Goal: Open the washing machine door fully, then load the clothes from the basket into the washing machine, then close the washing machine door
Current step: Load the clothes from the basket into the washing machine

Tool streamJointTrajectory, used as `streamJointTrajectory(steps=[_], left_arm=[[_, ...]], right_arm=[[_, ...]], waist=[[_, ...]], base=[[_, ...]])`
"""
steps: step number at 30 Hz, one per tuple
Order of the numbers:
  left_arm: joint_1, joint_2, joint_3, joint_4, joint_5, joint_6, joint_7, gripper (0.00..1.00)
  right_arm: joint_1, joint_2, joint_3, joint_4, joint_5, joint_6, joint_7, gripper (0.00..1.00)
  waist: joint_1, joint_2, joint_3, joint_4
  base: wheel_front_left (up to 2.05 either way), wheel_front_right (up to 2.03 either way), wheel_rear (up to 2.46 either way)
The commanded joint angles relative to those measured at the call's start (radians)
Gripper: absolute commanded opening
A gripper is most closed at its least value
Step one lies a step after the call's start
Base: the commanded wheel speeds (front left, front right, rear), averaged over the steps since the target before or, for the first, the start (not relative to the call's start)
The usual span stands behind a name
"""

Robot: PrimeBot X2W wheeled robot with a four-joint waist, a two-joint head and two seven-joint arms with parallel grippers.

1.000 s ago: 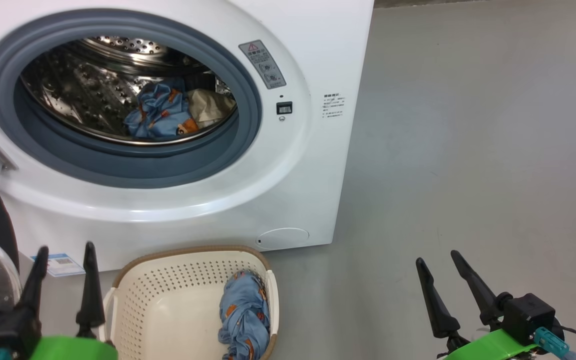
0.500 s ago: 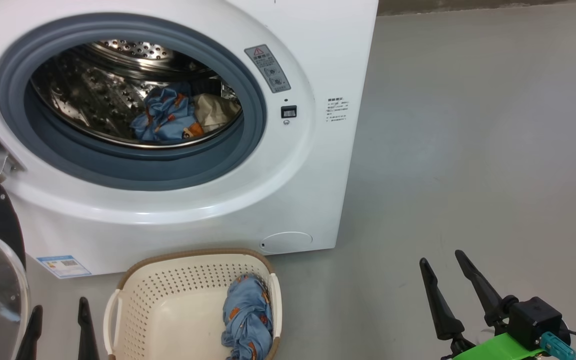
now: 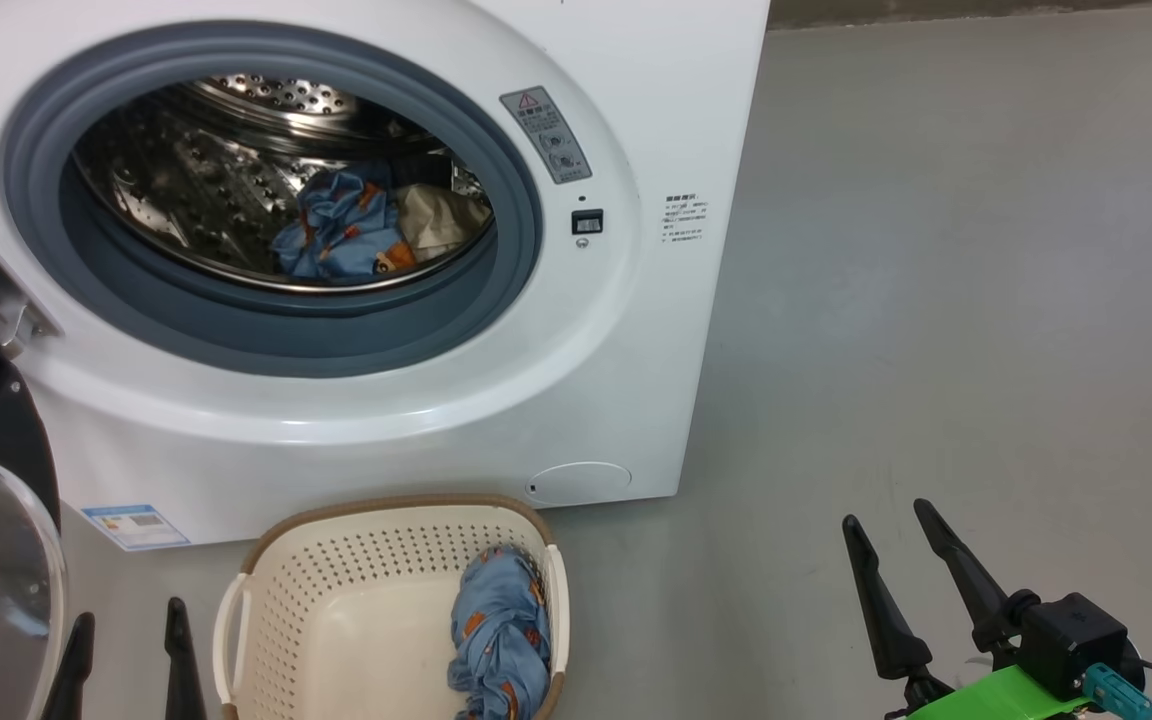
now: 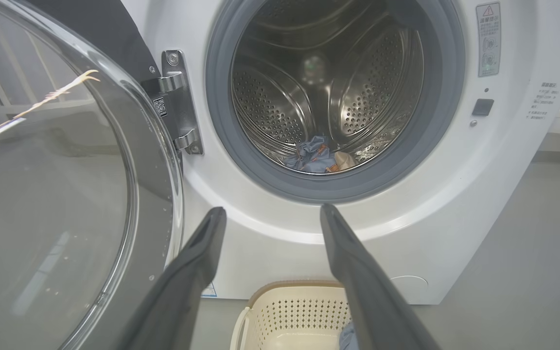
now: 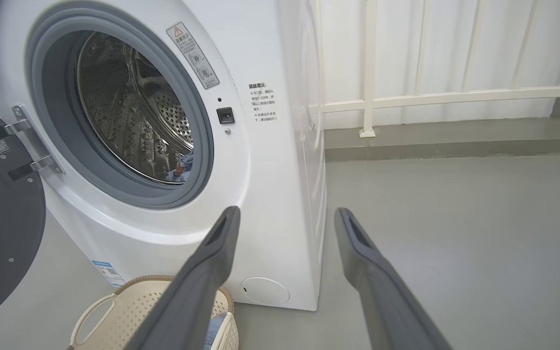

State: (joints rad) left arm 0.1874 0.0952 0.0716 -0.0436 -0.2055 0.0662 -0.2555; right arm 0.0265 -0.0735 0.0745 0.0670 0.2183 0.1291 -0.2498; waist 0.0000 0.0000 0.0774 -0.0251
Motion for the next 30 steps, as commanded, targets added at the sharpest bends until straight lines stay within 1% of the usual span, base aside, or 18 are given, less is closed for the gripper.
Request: streamJointTrajectory(steps=[1,14,25,30], left_arm=[[-0.015,0.002,0.039,-0.029,0.014,-0.005,-0.006,1.0],[-0.015,-0.019,0.053,-0.009,0.033,-0.042,-0.006,1.0],[-0.013,-0.029,0.052,-0.004,0.045,-0.059,-0.006,1.0],[-0.014,-0.032,0.052,-0.008,0.048,-0.065,-0.006,1.0]], right_arm=[[-0.007,-0.008,0.018,-0.019,-0.015,0.002,-0.012,1.0],[0.004,-0.01,0.008,-0.01,-0.016,0.002,-0.012,1.0],[0.014,-0.01,0.007,-0.006,-0.011,0.002,-0.012,1.0],[0.015,-0.011,0.005,-0.01,-0.01,0.002,-0.012,1.0]], waist=[[0.0,0.0,-0.003,0.0],[0.0,0.0,-0.029,0.006],[0.0,0.0,-0.043,0.009],[0.0,0.0,-0.027,0.011]], base=[[0.0,0.0,0.0],[0.0,0.0,0.0],[0.0,0.0,0.0],[0.0,0.0,0.0]])
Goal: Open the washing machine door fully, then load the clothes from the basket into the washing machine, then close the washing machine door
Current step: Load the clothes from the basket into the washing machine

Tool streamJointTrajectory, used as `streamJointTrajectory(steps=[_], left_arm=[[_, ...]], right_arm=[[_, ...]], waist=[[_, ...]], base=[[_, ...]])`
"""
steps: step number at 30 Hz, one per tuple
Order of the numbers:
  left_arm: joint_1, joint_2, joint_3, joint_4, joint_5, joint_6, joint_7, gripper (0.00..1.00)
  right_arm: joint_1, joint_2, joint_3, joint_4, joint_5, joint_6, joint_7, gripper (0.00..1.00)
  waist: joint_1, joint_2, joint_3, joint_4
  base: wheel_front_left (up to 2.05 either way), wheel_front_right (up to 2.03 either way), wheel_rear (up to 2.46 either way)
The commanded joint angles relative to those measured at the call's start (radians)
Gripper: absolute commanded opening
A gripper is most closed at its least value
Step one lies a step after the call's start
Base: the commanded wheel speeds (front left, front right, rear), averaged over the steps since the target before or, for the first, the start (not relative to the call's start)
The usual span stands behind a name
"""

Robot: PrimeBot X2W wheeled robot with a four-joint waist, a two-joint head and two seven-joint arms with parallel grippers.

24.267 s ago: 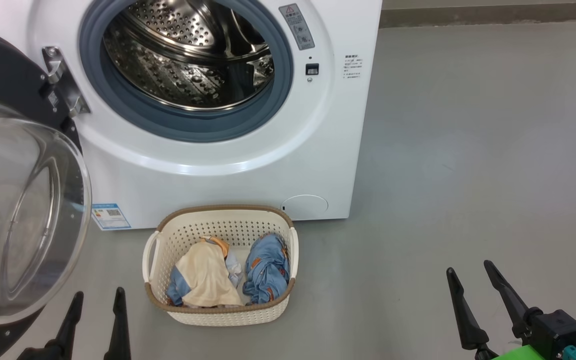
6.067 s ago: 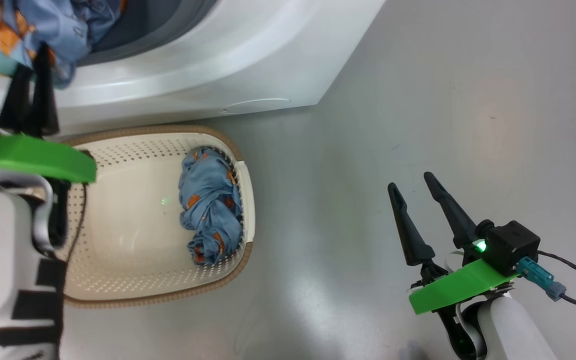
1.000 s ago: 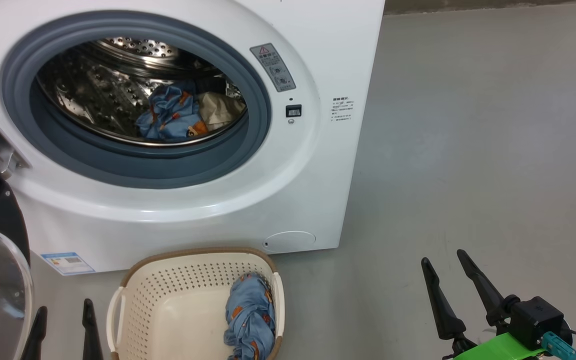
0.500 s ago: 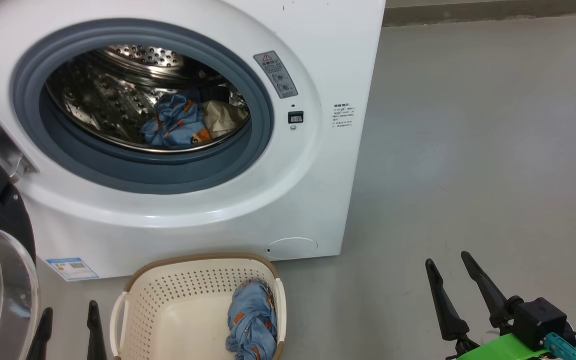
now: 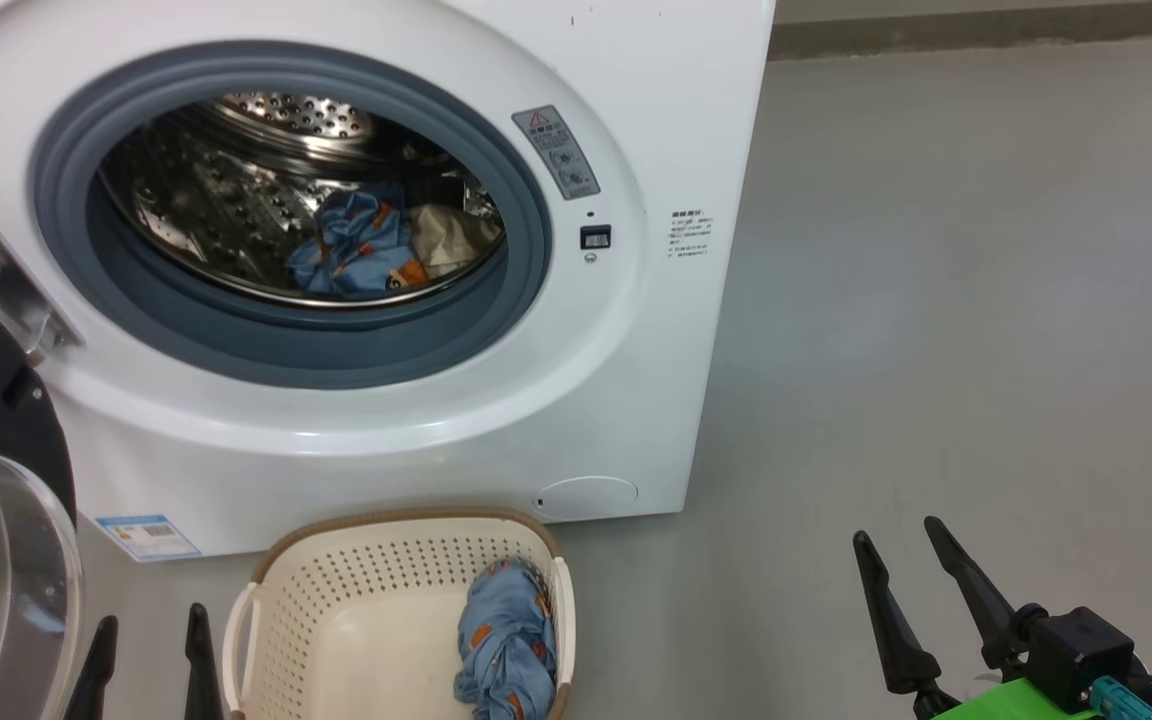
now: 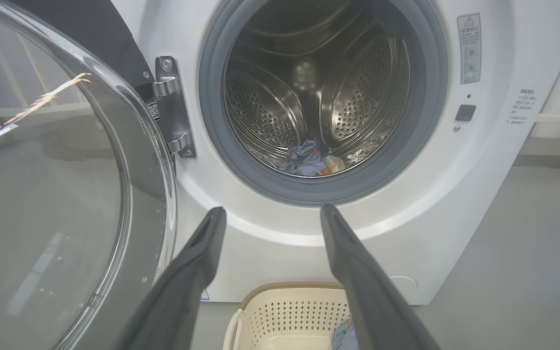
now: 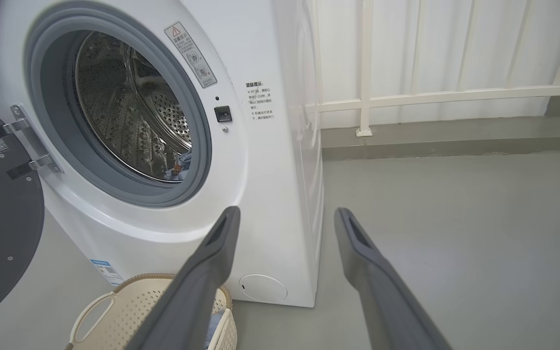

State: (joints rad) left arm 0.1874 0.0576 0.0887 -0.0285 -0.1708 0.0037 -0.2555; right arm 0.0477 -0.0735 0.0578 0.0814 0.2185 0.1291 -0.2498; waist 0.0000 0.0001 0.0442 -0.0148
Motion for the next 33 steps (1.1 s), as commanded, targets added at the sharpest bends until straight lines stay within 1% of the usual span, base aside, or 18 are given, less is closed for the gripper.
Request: streamJointTrajectory(steps=[1,7,11,17,22,28,29,33], left_arm=[[-0.017,0.005,0.034,-0.023,0.012,-0.004,-0.006,1.0],[-0.061,0.0,0.016,0.001,0.0,-0.022,-0.006,1.0],[-0.111,-0.002,0.01,0.014,-0.011,-0.03,-0.006,1.0],[-0.209,-0.004,0.0,0.054,-0.022,-0.056,-0.006,1.0],[-0.307,-0.005,-0.004,0.128,-0.027,-0.09,-0.006,1.0],[-0.432,-0.002,-0.01,0.234,-0.024,-0.113,-0.006,1.0],[-0.432,-0.002,-0.01,0.234,-0.024,-0.113,-0.006,1.0],[-0.51,0.012,-0.03,0.319,-0.014,-0.125,-0.006,1.0]], right_arm=[[-0.007,-0.011,0.021,-0.024,-0.01,0.002,-0.012,1.0],[-0.018,-0.008,0.019,-0.015,-0.013,0.002,-0.012,1.0],[-0.037,-0.003,0.025,-0.014,-0.015,0.002,-0.012,1.0],[-0.081,0.008,0.03,-0.019,-0.019,0.002,-0.012,1.0],[-0.127,0.016,0.044,-0.025,-0.021,0.002,-0.012,1.0],[-0.167,0.021,0.055,-0.031,-0.023,0.002,-0.012,1.0],[-0.167,0.021,0.055,-0.031,-0.023,0.002,-0.012,1.0],[-0.188,0.022,0.061,-0.036,-0.024,0.002,-0.012,1.0]], waist=[[0.0,-0.0001,0.013,0.001],[0.0,-0.0001,0.097,0.002],[0.0,-0.0001,0.186,-0.004],[0.0,-0.0001,0.325,-0.021],[0.0,-0.0001,0.427,-0.049],[0.0,-0.0001,0.524,-0.085],[0.0,-0.0001,0.524,-0.085],[0.0,-0.0001,0.579,-0.109]], base=[[0.0,0.0,0.0],[0.0,0.0,0.0],[0.0,0.0,0.0],[0.0,0.0,0.0],[0.0,0.0,0.0],[0.0,0.0,0.0],[0.0,0.0,0.0],[0.0,0.0,0.0]])
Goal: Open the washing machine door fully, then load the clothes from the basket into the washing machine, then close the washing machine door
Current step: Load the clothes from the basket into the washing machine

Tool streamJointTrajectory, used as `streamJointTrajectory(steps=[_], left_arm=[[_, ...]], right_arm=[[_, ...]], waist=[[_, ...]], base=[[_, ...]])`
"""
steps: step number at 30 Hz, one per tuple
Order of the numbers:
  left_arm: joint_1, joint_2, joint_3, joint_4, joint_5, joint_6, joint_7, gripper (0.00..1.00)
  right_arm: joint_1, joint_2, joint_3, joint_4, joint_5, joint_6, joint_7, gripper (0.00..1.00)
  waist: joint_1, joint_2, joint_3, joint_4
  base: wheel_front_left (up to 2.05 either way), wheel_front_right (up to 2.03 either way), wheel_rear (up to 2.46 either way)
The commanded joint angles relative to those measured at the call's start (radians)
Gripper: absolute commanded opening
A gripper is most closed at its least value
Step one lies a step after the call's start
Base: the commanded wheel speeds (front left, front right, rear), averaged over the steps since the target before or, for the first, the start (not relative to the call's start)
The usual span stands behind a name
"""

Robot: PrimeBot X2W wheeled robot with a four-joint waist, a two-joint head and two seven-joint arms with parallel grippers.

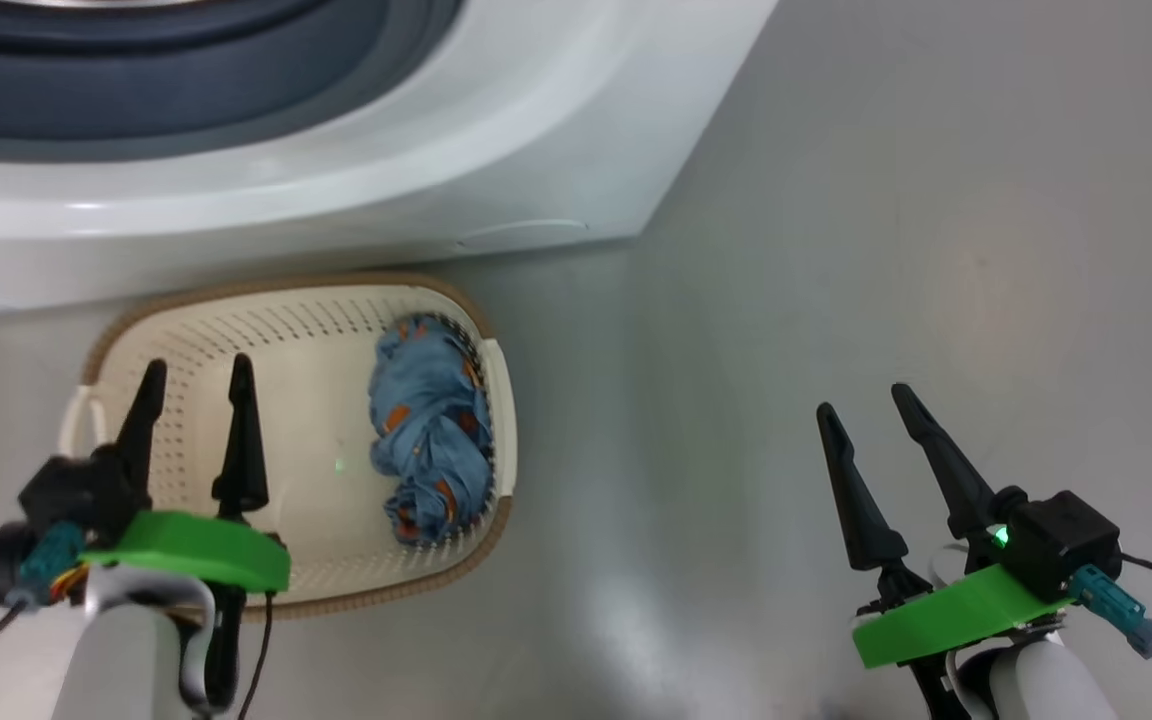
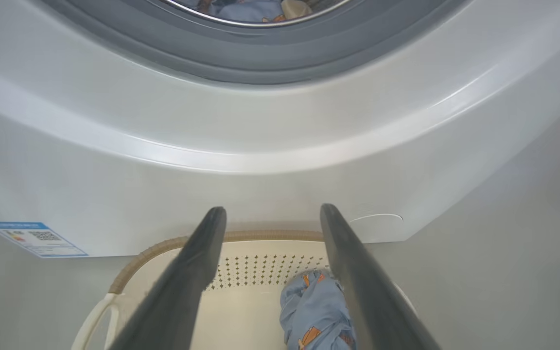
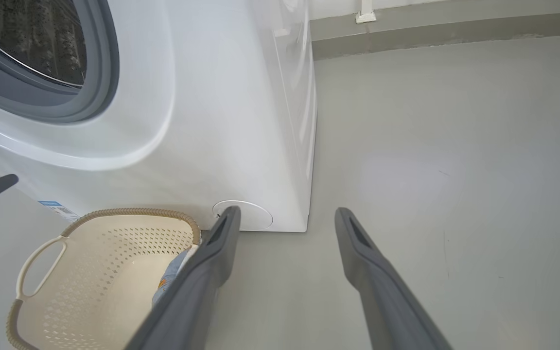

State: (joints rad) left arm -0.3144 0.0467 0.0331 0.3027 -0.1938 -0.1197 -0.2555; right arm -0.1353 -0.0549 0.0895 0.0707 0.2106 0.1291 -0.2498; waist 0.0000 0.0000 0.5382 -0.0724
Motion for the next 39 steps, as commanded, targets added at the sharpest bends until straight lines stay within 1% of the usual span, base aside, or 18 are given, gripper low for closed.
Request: streamJointTrajectory(steps=[1,8,16,20,26,34,39], left_arm=[[-0.026,0.025,0.021,0.012,0.006,-0.003,-0.006,1.0],[-0.166,0.054,-0.016,0.241,-0.033,-0.01,-0.006,1.0],[-0.312,0.105,-0.154,0.466,-0.121,-0.011,-0.006,1.0],[-0.369,0.111,-0.199,0.558,-0.191,-0.011,0.006,1.0],[-0.441,0.13,-0.273,0.654,-0.274,-0.011,0.038,1.0],[-0.52,0.151,-0.369,0.745,-0.369,-0.011,0.105,1.0],[-0.558,0.16,-0.393,0.794,-0.4,-0.011,0.114,1.0]], right_arm=[[-0.009,0.004,0.031,-0.026,-0.016,0.002,-0.012,1.0],[-0.034,0.004,0.046,-0.044,0.004,0.002,-0.012,1.0],[-0.052,0.005,0.06,-0.053,0.019,0.002,-0.012,1.0],[-0.055,0.005,0.068,-0.056,0.026,0.002,-0.012,1.0],[-0.054,0.005,0.082,-0.061,0.036,0.002,-0.012,1.0],[-0.042,0.005,0.088,-0.065,0.047,0.002,-0.012,1.0],[-0.034,0.005,0.093,-0.067,0.051,0.002,-0.012,1.0]], waist=[[0.0,0.0,0.096,-0.058],[0.0,0.0,0.176,-0.091],[0.0,0.0,0.253,-0.117],[0.0,0.0,0.283,-0.124],[0.0,0.0,0.32,-0.142],[0.0,0.0,0.365,-0.164],[0.0,0.0,0.38,-0.174]], base=[[0.0,0.0,0.0],[0.0,0.0,0.0],[0.0,0.0,0.0],[0.0,0.0,0.0],[0.0,0.0,0.0],[0.0,0.0,0.0],[0.0,0.0,0.0]])
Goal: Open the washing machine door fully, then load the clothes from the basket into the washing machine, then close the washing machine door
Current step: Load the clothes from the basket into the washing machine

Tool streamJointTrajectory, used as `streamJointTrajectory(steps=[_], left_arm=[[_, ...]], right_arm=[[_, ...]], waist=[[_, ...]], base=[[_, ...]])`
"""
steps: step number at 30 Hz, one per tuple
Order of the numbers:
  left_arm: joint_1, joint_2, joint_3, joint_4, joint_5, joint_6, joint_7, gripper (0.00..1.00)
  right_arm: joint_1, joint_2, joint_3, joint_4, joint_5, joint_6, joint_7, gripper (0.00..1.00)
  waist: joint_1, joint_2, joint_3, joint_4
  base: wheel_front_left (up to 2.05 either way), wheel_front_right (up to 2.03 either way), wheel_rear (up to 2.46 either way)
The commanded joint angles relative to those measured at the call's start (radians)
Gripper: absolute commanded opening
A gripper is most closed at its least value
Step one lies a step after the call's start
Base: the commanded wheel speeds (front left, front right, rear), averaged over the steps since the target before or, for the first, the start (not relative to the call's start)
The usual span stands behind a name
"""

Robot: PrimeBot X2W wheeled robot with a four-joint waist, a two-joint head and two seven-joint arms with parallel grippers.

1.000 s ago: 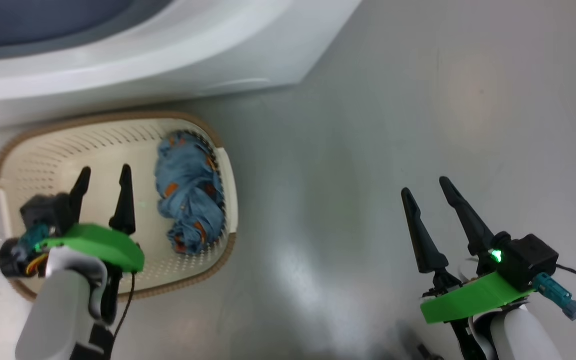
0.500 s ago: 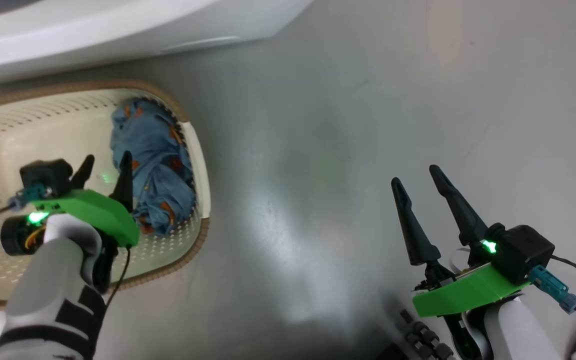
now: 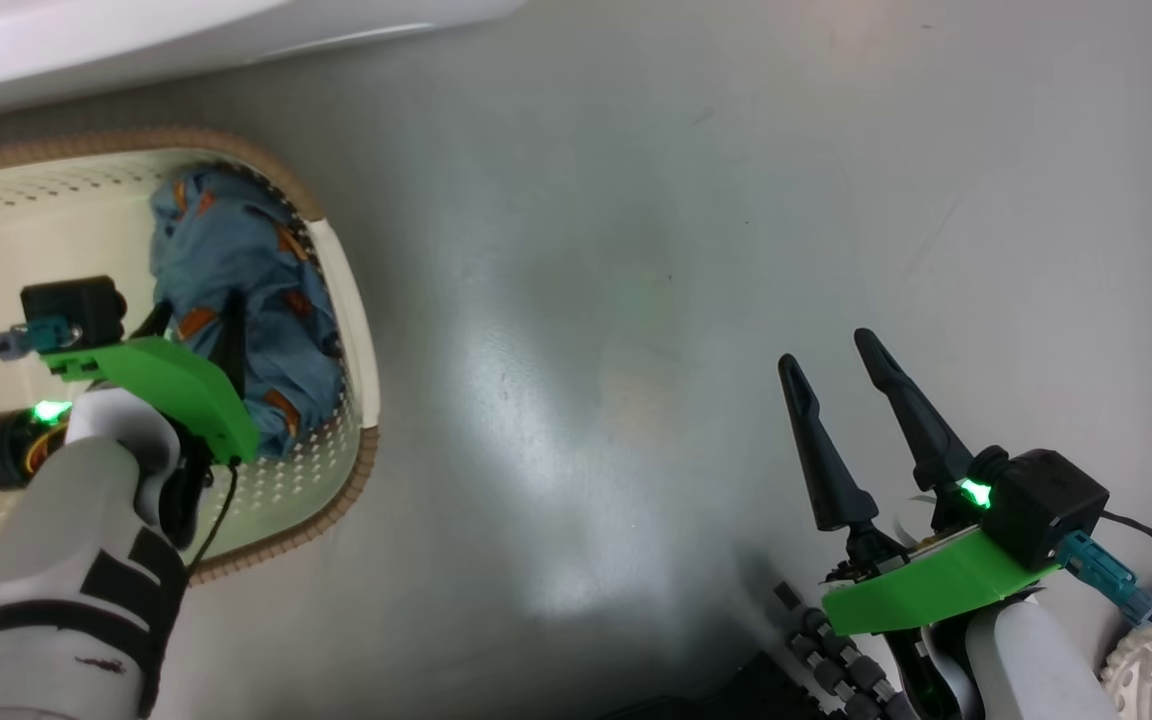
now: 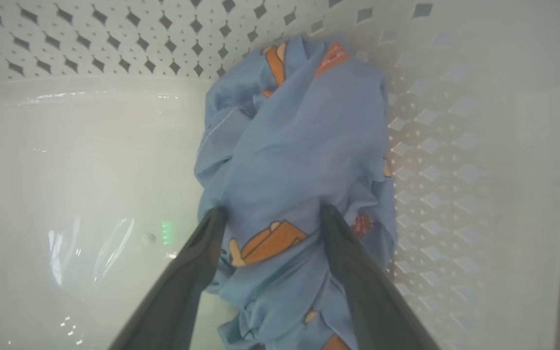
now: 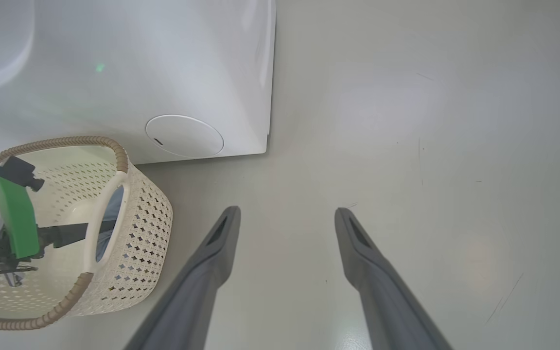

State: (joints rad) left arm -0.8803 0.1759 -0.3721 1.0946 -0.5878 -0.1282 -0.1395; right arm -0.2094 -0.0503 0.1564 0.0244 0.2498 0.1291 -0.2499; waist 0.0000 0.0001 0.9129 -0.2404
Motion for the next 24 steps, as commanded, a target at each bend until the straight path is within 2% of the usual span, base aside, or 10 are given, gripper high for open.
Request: streamJointTrajectory(steps=[1,8,14,16,17,24], left_arm=[[0.008,0.031,0.012,0.002,-0.006,-0.002,-0.002,1.0],[-0.036,0.031,-0.011,0.062,-0.039,-0.002,0.014,1.0],[-0.076,0.047,-0.045,0.124,-0.022,-0.001,0.034,1.0],[-0.085,0.045,-0.053,0.139,-0.017,0.0,0.043,0.1],[-0.088,0.043,-0.06,0.144,-0.013,0.0,0.047,0.0],[-0.089,0.025,-0.075,0.145,-0.027,-0.002,0.009,0.0]], right_arm=[[0.04,0.0,0.026,-0.02,0.012,0.002,-0.012,1.0],[0.056,0.0,0.021,-0.025,0.01,0.002,-0.012,1.0],[0.065,0.0,0.028,-0.026,0.011,0.002,-0.012,1.0],[0.067,0.0,0.027,-0.024,0.012,0.002,-0.012,1.0],[0.068,0.0,0.026,-0.023,0.011,0.002,-0.012,1.0],[0.052,0.0,0.0,-0.029,0.008,0.002,-0.012,1.0]], waist=[[0.0,-0.0001,0.005,-0.006],[0.0,-0.0001,0.01,-0.021],[0.0,-0.0001,0.007,-0.035],[0.0,-0.0001,0.004,-0.036],[0.0,-0.0001,0.0,-0.035],[0.0,-0.0001,-0.039,-0.011]], base=[[0.0,0.0,0.0],[0.0,0.0,0.0],[0.0,0.0,0.0],[0.0,0.0,0.0],[0.0,0.0,0.0],[0.0,0.0,0.0]])
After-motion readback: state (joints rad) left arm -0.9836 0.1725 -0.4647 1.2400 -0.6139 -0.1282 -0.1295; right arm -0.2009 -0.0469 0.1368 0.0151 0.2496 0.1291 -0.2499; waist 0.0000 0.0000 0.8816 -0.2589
